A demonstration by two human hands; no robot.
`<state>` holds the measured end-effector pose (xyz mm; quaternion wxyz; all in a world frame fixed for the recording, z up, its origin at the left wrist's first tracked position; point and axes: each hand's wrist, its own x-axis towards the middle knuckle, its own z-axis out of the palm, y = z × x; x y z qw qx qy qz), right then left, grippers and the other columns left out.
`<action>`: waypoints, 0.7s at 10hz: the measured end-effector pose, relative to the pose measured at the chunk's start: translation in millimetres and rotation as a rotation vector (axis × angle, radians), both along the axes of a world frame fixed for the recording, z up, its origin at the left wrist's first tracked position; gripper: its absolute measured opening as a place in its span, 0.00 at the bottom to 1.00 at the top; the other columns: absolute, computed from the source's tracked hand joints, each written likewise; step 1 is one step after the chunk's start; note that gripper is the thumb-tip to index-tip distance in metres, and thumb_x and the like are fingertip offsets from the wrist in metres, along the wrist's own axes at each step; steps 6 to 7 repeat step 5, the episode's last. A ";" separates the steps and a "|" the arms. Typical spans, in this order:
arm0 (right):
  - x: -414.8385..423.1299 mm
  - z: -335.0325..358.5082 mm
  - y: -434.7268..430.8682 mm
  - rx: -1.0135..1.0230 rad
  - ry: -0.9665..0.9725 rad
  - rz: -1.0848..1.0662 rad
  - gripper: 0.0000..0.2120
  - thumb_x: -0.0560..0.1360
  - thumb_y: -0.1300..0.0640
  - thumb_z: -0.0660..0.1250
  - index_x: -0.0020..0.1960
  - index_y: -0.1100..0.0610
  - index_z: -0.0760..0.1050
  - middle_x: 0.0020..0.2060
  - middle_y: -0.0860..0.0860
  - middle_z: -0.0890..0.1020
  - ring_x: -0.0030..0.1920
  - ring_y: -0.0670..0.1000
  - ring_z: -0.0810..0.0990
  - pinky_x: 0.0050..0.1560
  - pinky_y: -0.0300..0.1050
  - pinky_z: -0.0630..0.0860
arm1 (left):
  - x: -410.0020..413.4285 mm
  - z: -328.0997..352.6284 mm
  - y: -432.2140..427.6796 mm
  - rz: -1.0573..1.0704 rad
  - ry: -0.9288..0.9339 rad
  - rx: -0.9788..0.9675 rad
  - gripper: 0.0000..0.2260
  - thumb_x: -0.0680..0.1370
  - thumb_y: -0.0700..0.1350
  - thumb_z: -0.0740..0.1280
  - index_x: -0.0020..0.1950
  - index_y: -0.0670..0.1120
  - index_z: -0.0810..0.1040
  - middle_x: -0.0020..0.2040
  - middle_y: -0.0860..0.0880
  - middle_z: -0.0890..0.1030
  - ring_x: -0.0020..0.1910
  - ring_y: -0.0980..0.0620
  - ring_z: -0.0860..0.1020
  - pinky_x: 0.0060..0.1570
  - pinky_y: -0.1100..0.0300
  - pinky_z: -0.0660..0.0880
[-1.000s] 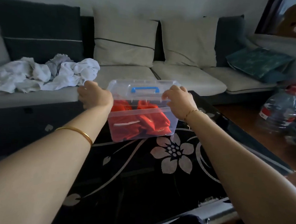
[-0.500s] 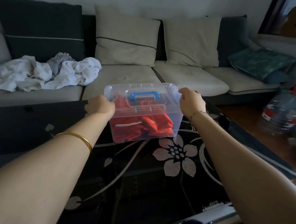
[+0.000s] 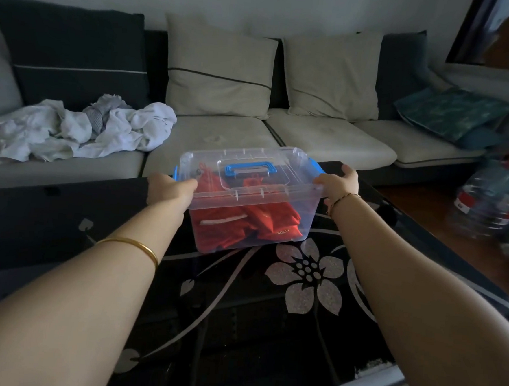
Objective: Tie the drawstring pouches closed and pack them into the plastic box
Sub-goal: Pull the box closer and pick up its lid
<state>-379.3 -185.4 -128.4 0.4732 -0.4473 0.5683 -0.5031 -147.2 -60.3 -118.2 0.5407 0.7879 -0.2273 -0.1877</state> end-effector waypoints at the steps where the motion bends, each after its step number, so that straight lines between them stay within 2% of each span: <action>1: 3.8 -1.3 4.1 -0.062 0.055 -0.023 0.35 0.72 0.67 0.63 0.76 0.56 0.55 0.50 0.51 0.79 0.47 0.48 0.75 0.50 0.41 0.74 | -3.7 -1.5 -0.7 0.015 -0.038 -0.001 0.19 0.75 0.42 0.67 0.62 0.37 0.67 0.59 0.39 0.75 0.58 0.40 0.75 0.46 0.53 0.70; 2: 8.1 -2.3 2.8 -0.102 0.139 -0.032 0.34 0.73 0.68 0.61 0.75 0.54 0.55 0.58 0.54 0.78 0.50 0.49 0.76 0.47 0.40 0.75 | -0.2 -5.1 -2.9 -0.002 -0.126 0.023 0.17 0.75 0.43 0.66 0.60 0.39 0.67 0.58 0.40 0.76 0.57 0.39 0.75 0.57 0.47 0.73; 3: 9.1 -0.7 3.1 -0.116 0.162 -0.036 0.33 0.74 0.68 0.61 0.75 0.54 0.55 0.59 0.54 0.77 0.54 0.51 0.77 0.53 0.43 0.76 | 1.8 -4.2 -3.7 -0.003 -0.146 0.045 0.13 0.75 0.43 0.66 0.55 0.41 0.67 0.57 0.40 0.77 0.55 0.39 0.76 0.59 0.42 0.72; 4: 9.2 -1.3 0.6 -0.119 0.212 -0.007 0.33 0.75 0.68 0.60 0.76 0.54 0.54 0.61 0.54 0.76 0.54 0.51 0.77 0.52 0.43 0.77 | 0.7 -4.0 -4.2 -0.026 -0.131 0.074 0.19 0.77 0.42 0.64 0.65 0.40 0.65 0.61 0.40 0.75 0.58 0.39 0.75 0.59 0.45 0.73; 5: 5.2 1.7 0.8 -0.128 0.230 0.056 0.33 0.76 0.63 0.61 0.76 0.54 0.50 0.64 0.55 0.74 0.54 0.50 0.76 0.52 0.43 0.75 | 4.1 0.3 -1.6 -0.077 -0.135 0.057 0.28 0.77 0.43 0.64 0.74 0.42 0.57 0.68 0.42 0.71 0.64 0.41 0.72 0.60 0.49 0.71; 7: 5.2 1.7 0.8 -0.128 0.230 0.056 0.33 0.76 0.63 0.61 0.76 0.54 0.50 0.64 0.55 0.74 0.54 0.50 0.76 0.52 0.43 0.75 | 4.1 0.3 -1.6 -0.077 -0.135 0.057 0.28 0.77 0.43 0.64 0.74 0.42 0.57 0.68 0.42 0.71 0.64 0.41 0.72 0.60 0.49 0.71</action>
